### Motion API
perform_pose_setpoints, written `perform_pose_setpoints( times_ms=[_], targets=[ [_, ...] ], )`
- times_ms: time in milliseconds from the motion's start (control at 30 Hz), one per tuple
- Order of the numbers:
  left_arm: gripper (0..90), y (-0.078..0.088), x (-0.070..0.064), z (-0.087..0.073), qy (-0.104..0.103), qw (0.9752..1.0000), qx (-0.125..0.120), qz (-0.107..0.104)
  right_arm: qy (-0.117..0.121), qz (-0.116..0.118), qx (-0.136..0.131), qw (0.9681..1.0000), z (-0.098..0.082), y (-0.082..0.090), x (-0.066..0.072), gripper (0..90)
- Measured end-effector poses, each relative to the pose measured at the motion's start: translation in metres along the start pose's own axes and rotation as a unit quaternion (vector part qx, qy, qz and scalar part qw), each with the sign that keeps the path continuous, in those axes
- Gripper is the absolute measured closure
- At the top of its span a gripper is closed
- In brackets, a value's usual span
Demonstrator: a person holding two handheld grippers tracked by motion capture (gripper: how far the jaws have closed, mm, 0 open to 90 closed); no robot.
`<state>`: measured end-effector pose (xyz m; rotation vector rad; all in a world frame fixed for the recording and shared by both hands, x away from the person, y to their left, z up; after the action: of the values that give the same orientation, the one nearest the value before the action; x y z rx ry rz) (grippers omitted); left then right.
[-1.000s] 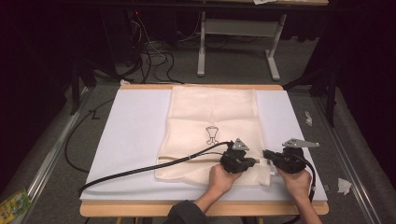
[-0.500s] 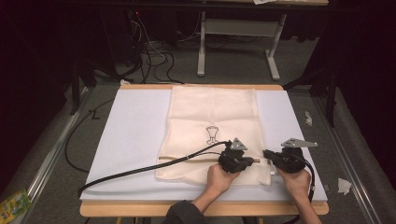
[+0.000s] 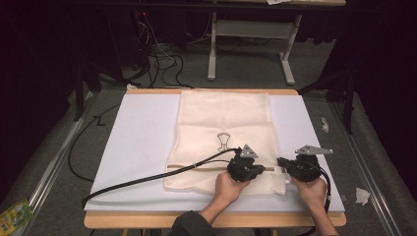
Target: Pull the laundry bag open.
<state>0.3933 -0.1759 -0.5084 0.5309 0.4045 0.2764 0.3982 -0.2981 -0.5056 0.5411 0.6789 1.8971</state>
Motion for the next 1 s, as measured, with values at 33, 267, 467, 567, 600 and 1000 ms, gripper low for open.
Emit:
perform_pose_setpoints(
  times_ms=[33,267,467,567,600,1000],
  targets=[
    [87.3,0.0,0.0,0.0,0.0,1.0,0.0,0.001,0.003,0.0,0.0,1.0,0.001,0.0,0.0,88.9],
    [87.3,0.002,0.002,0.0,0.001,1.0,-0.001,0.002,0.005,-0.004,0.001,1.0,0.001,-0.001,0.0,88.9],
    [87.3,0.007,0.005,-0.002,0.004,1.0,-0.003,0.006,0.01,-0.008,0.005,0.9999,0.0,-0.003,-0.001,88.9],
    [87.3,0.008,0.005,-0.002,0.004,1.0,-0.002,0.005,0.009,-0.009,0.006,0.9999,0.0,-0.004,0.0,88.9],
    [87.3,0.009,0.005,-0.002,0.003,1.0,-0.003,0.005,0.009,-0.009,0.007,0.9999,0.0,-0.004,0.0,88.9],
    [87.3,0.018,0.007,0.0,0.001,1.0,-0.003,0.009,0.014,-0.013,0.009,0.9998,0.001,-0.004,0.0,88.9]
  ],
)
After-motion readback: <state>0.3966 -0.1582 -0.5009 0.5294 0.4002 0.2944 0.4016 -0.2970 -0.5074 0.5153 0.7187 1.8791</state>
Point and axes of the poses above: each handheld gripper's, and its own axes: y roughly backward along the jaws, z roughly out of its top, x roughly to its left, the point moved 9 cm from there along -y, roughly forward along the jaws, and after that the axes turned 4 degrees about -z, right-handed, at the moved point
